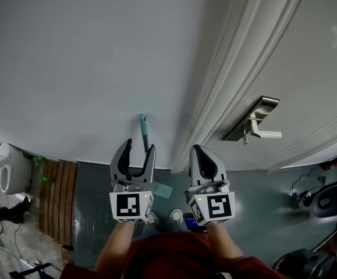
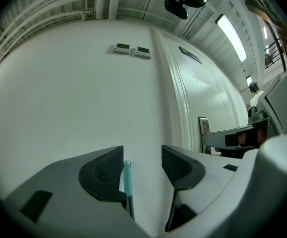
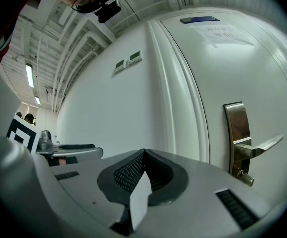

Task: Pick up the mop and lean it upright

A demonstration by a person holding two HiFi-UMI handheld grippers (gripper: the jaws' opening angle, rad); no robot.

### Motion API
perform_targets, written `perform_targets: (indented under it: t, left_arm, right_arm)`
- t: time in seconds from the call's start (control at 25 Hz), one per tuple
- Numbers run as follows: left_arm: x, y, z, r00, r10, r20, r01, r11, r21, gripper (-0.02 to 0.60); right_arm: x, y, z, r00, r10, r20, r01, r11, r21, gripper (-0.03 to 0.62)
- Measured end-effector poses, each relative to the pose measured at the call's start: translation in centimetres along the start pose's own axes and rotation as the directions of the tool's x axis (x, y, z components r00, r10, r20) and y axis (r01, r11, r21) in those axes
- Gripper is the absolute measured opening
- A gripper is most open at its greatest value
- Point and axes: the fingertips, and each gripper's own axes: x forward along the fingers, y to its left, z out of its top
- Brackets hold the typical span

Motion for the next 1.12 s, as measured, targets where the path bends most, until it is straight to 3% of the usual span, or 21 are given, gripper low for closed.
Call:
perform_targets:
  t: [0.4, 0.6, 0.96, 1.12]
  left_arm:
    - [-2.4, 0.7, 0.1, 0.999, 0.041, -0.017, -0.041, 0.999, -0.001, 0.242]
    - [-2.6, 0.7, 0.4, 0.999, 0.029, -0.034, -0.028, 1.0, 0.012, 0.221]
    - [-3.9, 1.1, 3.0, 0.996, 0.073, 0.044, -0.074, 0.997, 0.014, 0.021]
    - [-4.2, 1.1, 3.5, 0.995, 0.078, 0.059, -0.08, 0.996, 0.033, 0.014]
  right_arm:
    - [0.0, 0.1, 0.0, 1.0, 0.002, 0.002, -0.002, 1.0, 0.005, 0.017]
    - [0.0, 0.3, 0.4, 1.0, 0.006, 0.011, -0.006, 1.0, 0.002, 0.017]
    - [-0.2, 0.4, 0.8, 1.0, 0.016, 0.019, -0.016, 1.0, -0.004, 0.017]
    - [-0.3, 0.6, 0.8, 0.999, 0.027, 0.016, -0.027, 1.0, -0.008, 0.017]
